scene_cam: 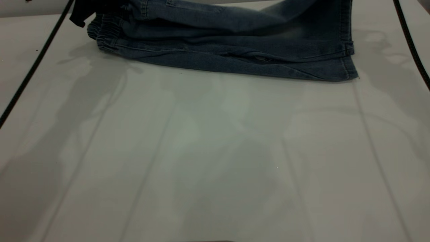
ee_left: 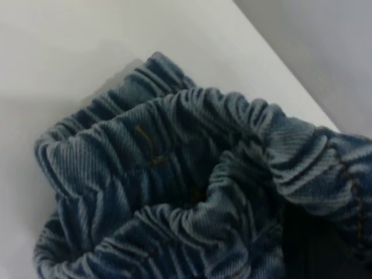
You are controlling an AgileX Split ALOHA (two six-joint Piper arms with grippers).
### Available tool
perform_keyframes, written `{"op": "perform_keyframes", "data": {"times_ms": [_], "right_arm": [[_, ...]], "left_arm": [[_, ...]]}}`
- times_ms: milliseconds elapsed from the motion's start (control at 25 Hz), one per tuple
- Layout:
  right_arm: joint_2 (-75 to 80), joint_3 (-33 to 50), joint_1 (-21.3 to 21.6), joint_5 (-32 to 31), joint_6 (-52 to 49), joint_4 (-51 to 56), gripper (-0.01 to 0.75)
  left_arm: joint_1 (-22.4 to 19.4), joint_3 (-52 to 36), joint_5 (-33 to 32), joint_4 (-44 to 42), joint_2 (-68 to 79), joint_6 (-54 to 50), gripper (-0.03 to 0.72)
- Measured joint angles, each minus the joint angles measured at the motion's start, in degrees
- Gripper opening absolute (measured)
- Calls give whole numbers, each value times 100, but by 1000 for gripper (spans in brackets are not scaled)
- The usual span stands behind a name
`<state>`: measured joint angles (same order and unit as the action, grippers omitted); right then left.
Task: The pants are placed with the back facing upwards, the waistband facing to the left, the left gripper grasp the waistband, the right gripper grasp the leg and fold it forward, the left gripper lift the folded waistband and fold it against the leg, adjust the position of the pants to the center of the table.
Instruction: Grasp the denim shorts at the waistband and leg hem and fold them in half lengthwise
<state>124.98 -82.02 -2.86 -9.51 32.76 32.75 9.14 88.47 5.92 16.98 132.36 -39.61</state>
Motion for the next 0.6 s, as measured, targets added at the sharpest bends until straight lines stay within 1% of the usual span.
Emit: {"op": "perform_keyframes", "data": {"times_ms": [80,160,240,320,440,520,600], "right_arm": [[0,0,0,19,45,0,143],[0,0,0,25,81,0,217],[0,0,0,12,85,0,308],[0,0,0,-61,85,0,386],[-52,0,0,-255,90,0,478],[-151,0,0,-407,96,0,506],[-274,0,-18,-596,101,0,516]], "left_arm": [[0,0,18,-5,0,24,97],[0,0,77,-10,0,115,107],[0,0,149,-118,0,328,125],[0,0,272,-409,0,591,158],[0,0,539,-1187,0,1112,251],[0,0,765,-1874,0,1588,316],[0,5,946,-2459,0,2024,372]]}}
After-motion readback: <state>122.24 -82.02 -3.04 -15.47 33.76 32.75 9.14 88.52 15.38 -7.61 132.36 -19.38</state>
